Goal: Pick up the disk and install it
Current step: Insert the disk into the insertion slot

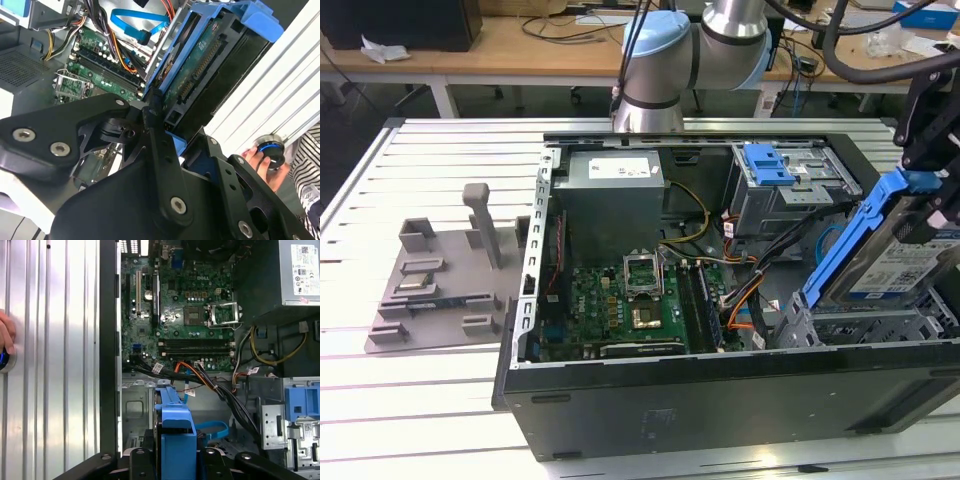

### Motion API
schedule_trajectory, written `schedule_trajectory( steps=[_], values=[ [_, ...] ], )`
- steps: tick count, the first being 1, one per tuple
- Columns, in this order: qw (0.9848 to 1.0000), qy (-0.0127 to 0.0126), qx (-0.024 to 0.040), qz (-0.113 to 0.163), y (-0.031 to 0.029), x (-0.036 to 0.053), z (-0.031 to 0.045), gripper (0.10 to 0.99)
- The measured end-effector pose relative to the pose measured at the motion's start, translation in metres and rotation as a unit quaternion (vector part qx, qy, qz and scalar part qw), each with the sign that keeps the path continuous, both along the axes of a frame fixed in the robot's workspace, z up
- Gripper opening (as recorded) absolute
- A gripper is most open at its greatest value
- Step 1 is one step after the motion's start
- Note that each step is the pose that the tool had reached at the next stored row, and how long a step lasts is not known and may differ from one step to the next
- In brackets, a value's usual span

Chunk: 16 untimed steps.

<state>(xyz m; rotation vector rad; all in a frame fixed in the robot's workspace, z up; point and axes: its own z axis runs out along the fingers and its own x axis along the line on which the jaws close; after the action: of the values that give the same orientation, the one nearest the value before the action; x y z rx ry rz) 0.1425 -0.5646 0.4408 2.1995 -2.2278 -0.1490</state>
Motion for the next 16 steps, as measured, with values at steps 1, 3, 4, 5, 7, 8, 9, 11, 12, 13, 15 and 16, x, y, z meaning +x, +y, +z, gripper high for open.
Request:
schedule_trajectory(
  steps=[1, 3, 4, 5, 7, 8, 9, 11, 12, 13, 15, 16],
  values=[
    [1.0, 0.0, -0.0001, 0.0, 0.0, 0.0, -0.001, 0.369],
    [1.0, 0.0, 0.0001, 0.001, 0.0, -0.0001, -0.0052, 0.369],
    [1.0, 0.0, 0.0, 0.001, 0.0, -0.0001, -0.007, 0.369],
    [1.0, 0.0, 0.0, 0.001, 0.0, -0.0001, -0.0104, 0.369],
    [1.0, 0.0, 0.0, 0.001, 0.0, -0.0001, -0.0163, 0.369],
    [1.0, 0.0, 0.0, 0.001, 0.0, -0.0001, -0.018, 0.369],
    [1.0, 0.0, 0.0, 0.001, 0.0, -0.0001, -0.0204, 0.369],
    [1.0, 0.0, -0.0001, 0.001, 0.0, -0.0001, -0.0244, 0.369],
    [1.0, 0.0, 0.0, 0.001, 0.0, -0.0001, -0.0265, 0.369],
    [1.0, 0.0, 0.0, 0.001, 0.0, -0.0001, -0.0287, 0.369],
    [1.0, 0.0, 0.0, 0.001, 0.0, -0.0001, -0.0352, 0.369],
    [1.0, 0.0, 0.0, 0.001, 0.0, -0.0001, -0.037, 0.369]
  ],
)
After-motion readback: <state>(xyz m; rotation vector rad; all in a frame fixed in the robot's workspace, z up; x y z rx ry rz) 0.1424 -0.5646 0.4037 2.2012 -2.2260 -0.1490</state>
